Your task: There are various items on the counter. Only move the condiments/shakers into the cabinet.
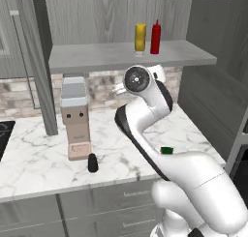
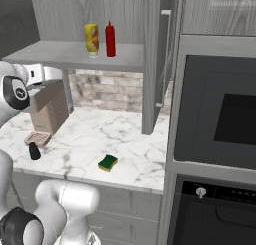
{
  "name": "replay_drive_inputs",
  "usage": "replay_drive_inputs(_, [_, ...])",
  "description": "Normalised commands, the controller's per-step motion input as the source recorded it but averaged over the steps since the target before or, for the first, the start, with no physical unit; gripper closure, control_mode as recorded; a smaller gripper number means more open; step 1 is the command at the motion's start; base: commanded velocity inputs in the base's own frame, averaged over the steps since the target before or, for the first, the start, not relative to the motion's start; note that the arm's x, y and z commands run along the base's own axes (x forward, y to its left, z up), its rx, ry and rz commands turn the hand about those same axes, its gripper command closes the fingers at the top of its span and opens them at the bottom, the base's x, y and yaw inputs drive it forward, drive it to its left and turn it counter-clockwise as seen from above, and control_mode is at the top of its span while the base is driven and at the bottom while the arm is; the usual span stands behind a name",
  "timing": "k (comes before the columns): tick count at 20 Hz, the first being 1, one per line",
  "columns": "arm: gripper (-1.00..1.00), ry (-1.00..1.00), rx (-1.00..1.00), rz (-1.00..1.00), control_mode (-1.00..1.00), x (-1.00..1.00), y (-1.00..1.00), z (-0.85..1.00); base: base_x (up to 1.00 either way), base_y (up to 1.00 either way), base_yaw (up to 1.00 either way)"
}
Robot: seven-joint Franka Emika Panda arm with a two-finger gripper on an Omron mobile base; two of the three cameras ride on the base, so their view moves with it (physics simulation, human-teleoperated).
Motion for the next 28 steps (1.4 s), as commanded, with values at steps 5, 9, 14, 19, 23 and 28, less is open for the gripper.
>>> replay_drive_inputs(5, [-1.0, -0.01, -0.04, -0.01, -1.0, -1.0, 0.71, -0.99, 0.0, 0.0, 0.0])
replay_drive_inputs(9, [-1.0, 0.01, 0.0, 0.0, -1.0, -1.0, 0.8, -0.83, 0.0, 0.0, 0.0])
replay_drive_inputs(14, [-1.0, 0.06, 0.04, 0.0, -1.0, -1.0, 0.69, -0.71, 0.0, 0.0, 0.0])
replay_drive_inputs(19, [-1.0, 0.21, 0.26, 0.0, -1.0, -0.7, 0.24, -0.42, 0.0, 0.0, 0.0])
replay_drive_inputs(23, [-1.0, 0.37, 0.49, 0.0, -1.0, -0.07, 0.0, -0.09, 0.0, 0.0, 0.0])
replay_drive_inputs(28, [-1.0, 0.32, 0.5, 0.02, -1.0, 0.1, -0.12, 0.0, 0.0, 0.0, 0.0])
